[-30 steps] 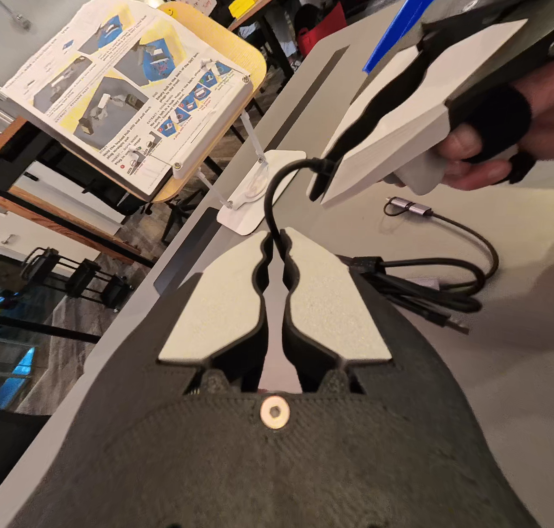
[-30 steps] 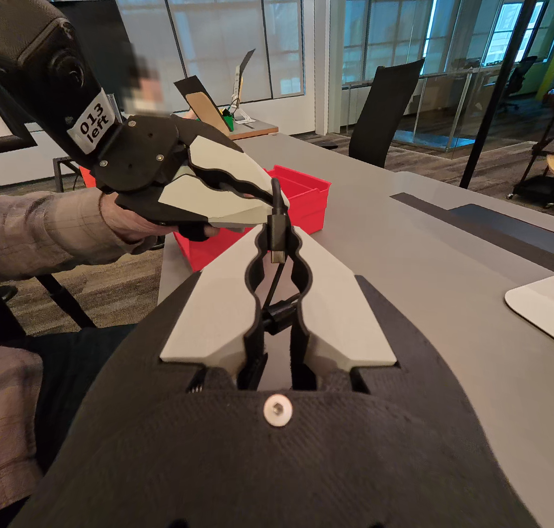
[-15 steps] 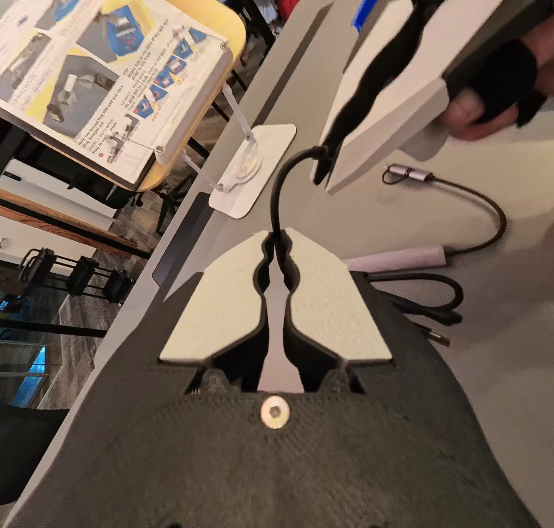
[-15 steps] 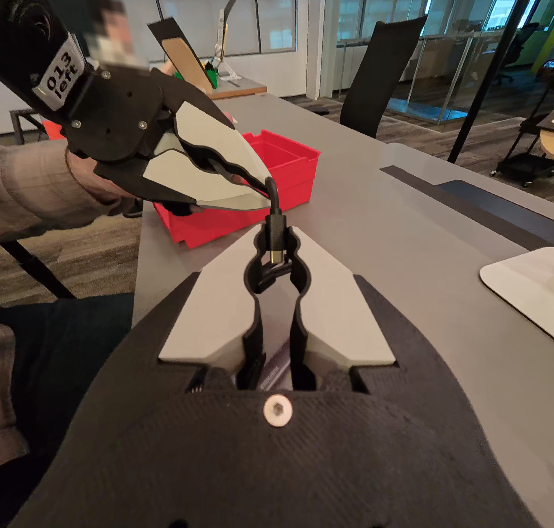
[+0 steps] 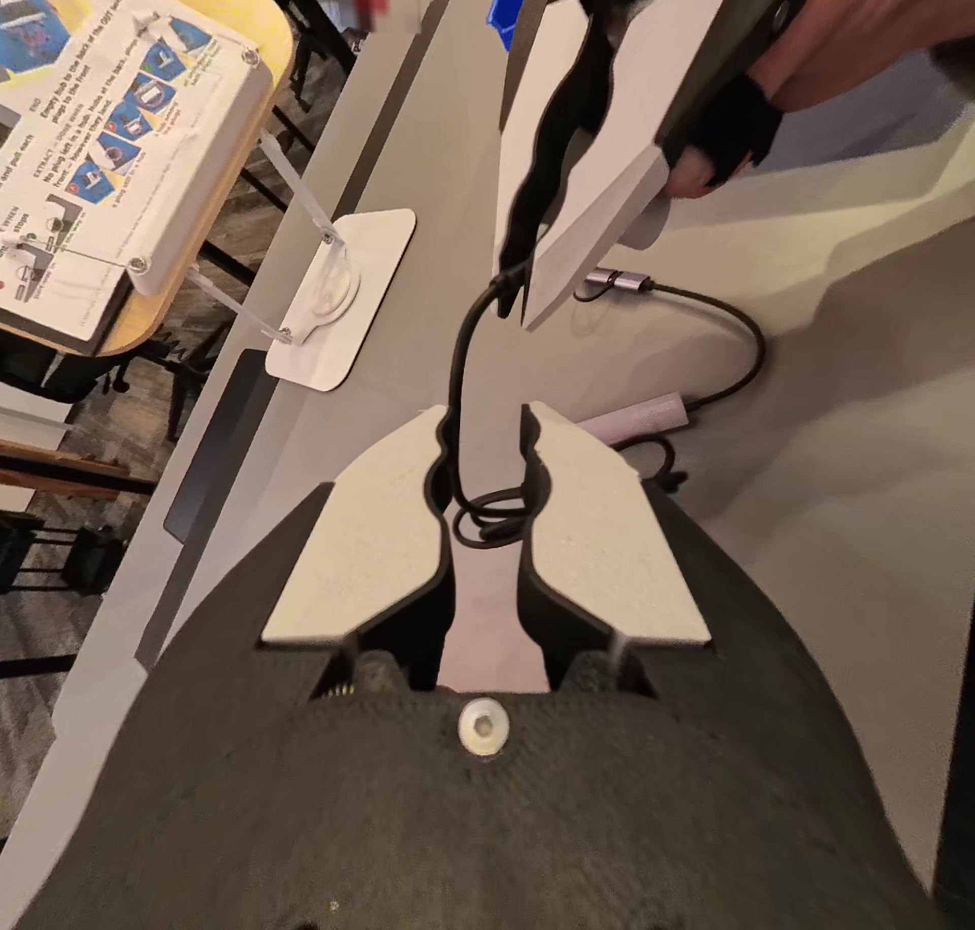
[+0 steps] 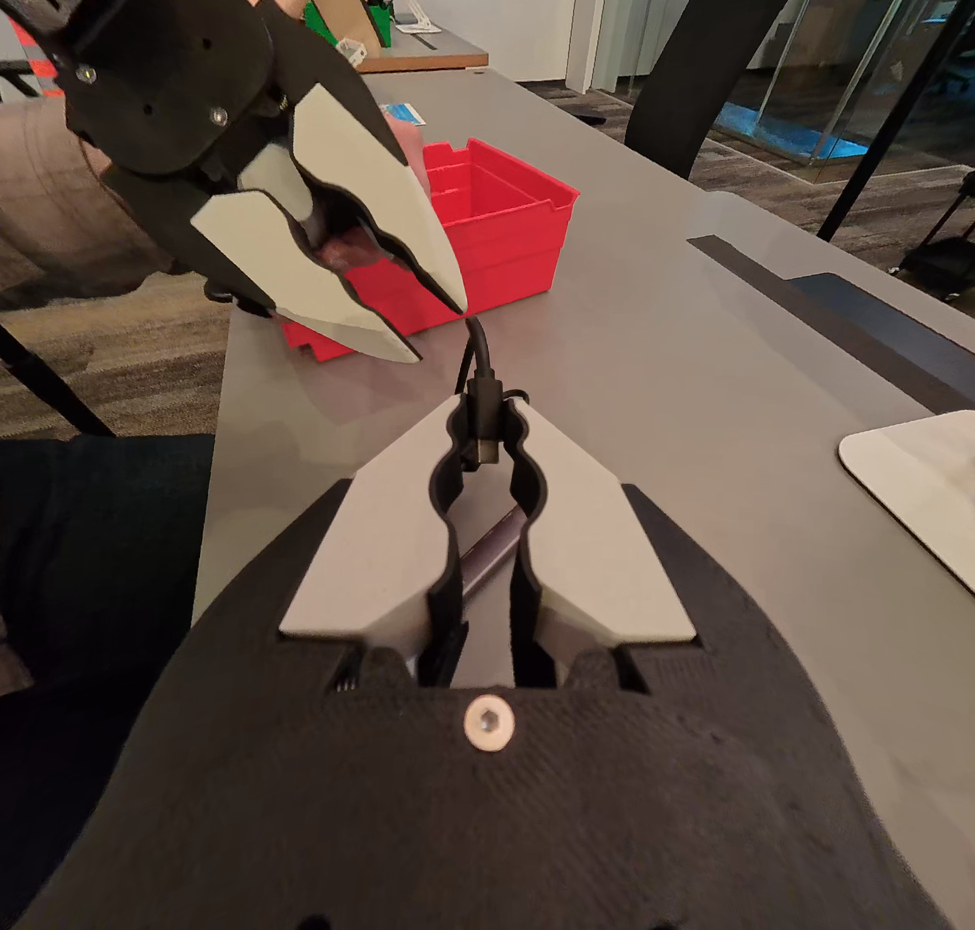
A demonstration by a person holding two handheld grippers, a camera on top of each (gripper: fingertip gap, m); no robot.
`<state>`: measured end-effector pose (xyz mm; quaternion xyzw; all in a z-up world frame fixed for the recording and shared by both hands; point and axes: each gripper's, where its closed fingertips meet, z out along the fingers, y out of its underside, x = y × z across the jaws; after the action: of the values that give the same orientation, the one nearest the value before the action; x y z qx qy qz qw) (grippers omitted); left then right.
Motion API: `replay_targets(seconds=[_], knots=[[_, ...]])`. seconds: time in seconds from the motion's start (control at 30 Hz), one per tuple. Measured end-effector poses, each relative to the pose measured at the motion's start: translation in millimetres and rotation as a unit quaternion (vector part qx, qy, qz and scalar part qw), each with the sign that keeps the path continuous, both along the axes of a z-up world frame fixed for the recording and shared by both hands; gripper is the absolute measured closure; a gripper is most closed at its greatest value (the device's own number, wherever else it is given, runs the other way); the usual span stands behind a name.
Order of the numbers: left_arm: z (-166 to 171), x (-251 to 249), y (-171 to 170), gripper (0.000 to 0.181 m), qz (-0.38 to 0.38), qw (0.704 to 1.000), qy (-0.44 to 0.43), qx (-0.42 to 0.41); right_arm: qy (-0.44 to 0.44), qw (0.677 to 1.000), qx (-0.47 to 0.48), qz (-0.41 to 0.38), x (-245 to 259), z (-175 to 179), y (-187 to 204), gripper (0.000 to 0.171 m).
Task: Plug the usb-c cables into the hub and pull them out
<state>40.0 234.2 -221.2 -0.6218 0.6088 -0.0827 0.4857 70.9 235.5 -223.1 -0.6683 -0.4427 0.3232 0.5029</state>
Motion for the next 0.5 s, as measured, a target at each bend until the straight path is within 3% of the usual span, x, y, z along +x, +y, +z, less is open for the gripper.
replay_targets(seconds=[0.3, 0.5], knots=[[14, 9, -6, 0.148, -0.024, 1.000, -0.007, -0.004, -0.048, 0.996, 0.068, 0.031, -4, 2, -8, 0.162], [4, 16, -10, 0.143, -0.041, 0.998, 0.006, -0.056, -0.076, 0.989, 0.118, 0.052, -10, 6, -16, 0.162]])
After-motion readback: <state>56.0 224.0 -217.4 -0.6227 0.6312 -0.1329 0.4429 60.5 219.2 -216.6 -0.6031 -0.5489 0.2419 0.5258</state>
